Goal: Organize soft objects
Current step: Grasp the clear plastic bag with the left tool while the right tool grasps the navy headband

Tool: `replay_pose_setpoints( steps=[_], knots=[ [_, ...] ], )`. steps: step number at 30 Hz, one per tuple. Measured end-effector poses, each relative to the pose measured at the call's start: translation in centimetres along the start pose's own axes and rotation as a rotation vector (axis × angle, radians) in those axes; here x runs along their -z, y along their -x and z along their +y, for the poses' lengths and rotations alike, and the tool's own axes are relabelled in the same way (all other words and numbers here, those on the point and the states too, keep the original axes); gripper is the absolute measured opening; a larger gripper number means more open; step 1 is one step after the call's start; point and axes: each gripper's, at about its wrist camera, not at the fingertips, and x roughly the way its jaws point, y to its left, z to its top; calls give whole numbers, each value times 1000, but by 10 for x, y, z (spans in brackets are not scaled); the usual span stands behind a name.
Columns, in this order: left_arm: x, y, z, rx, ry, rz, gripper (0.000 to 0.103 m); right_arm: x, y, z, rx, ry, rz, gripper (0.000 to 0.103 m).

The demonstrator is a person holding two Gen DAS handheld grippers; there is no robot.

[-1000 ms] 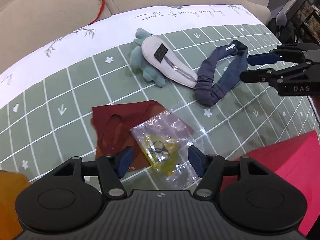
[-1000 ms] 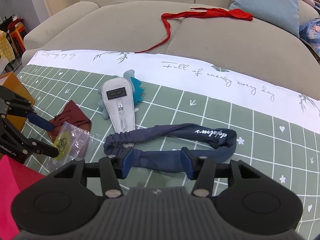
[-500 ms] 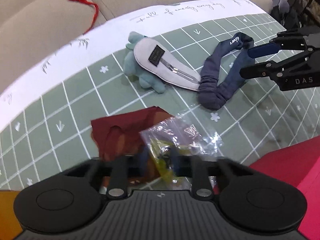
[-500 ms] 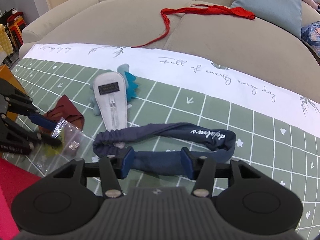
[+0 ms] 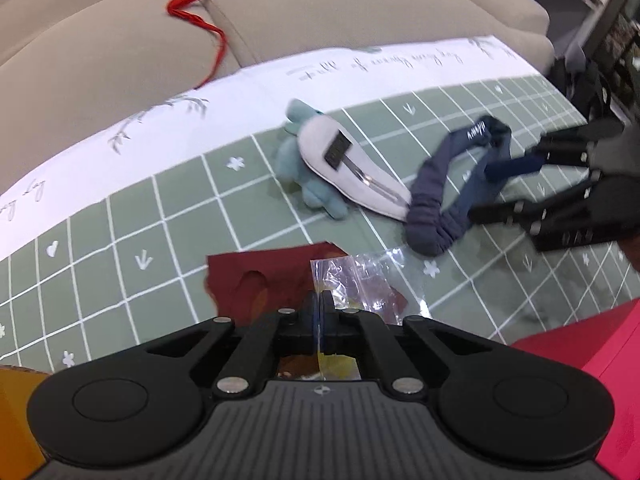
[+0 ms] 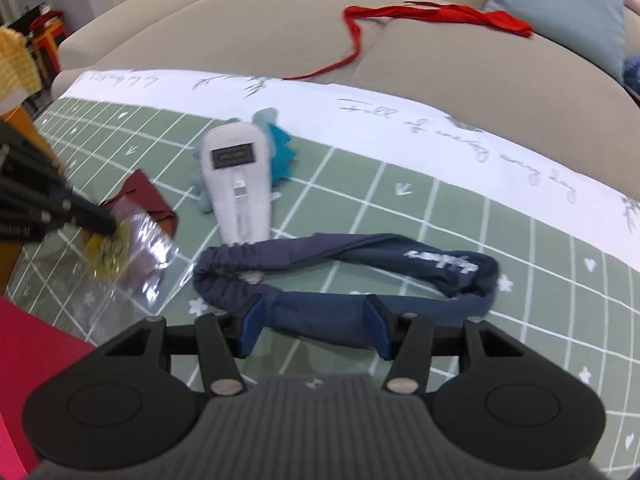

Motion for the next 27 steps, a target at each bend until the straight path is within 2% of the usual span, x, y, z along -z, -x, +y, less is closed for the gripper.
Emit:
replay_pose_setpoints(
  steps=[6,7,17,23,27],
  knots=[
    [-2,14,11,7,55,-46,0,-3,-14,11,-47,27,4,58],
    [-2,15,12,5,59,-47,0,-4,-17,12,-62,19,10,62],
    [5,10,22,11,80,-32,0,-5,-26,41,-140,142,-4,61],
    [7,9,23,20,73,-24,0,-8,-19,42,-98,236,15,63],
    [9,7,23,24,73,-19,0,-9,-8,25,-8,317,31,67]
  ],
)
